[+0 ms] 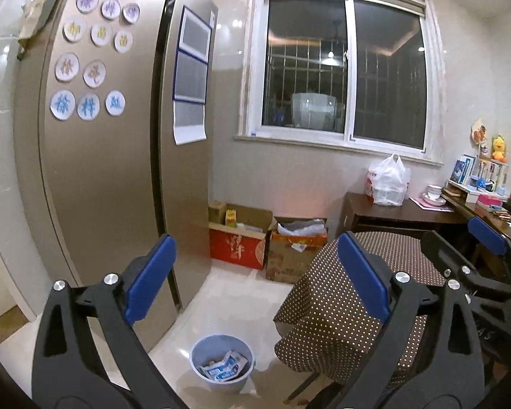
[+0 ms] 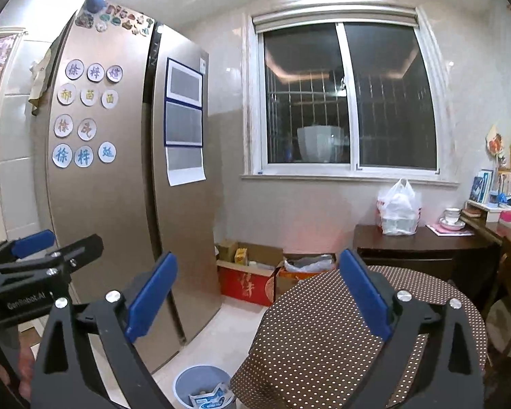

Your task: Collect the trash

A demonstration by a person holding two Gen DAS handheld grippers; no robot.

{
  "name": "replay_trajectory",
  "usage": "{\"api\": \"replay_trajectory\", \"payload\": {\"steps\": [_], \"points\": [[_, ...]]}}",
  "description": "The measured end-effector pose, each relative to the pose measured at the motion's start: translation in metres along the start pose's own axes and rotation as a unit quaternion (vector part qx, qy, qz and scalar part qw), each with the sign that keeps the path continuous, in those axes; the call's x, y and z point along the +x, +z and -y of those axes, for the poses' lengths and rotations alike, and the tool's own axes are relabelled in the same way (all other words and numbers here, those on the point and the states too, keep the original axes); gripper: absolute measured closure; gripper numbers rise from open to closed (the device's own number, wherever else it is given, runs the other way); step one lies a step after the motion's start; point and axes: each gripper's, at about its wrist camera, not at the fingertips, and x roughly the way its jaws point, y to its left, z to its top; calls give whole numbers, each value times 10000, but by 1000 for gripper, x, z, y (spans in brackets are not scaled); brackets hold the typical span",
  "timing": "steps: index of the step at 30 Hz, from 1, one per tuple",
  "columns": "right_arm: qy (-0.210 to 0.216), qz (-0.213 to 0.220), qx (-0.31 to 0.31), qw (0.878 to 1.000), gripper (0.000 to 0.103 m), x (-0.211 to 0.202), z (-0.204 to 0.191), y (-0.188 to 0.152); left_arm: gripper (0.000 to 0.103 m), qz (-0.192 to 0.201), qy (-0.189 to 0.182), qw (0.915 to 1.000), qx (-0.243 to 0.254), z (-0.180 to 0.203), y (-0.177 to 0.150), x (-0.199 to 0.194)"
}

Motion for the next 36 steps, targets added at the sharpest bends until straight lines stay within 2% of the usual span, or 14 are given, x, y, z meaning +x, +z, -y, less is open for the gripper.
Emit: {"api": "replay_trajectory", "payload": {"steps": [9,16,36], "points": [[12,115,-41,9999,7,-24,2,-5,7,274,0,9996,30,3,-2,-26],[-6,92,-54,9999,7,-28,3,-8,6,277,173,9992,234,9,-6,-27],[30,-48,5,10000,7,-15,7,-5,6,109,-7,9997,228,2,-5,-9]]}}
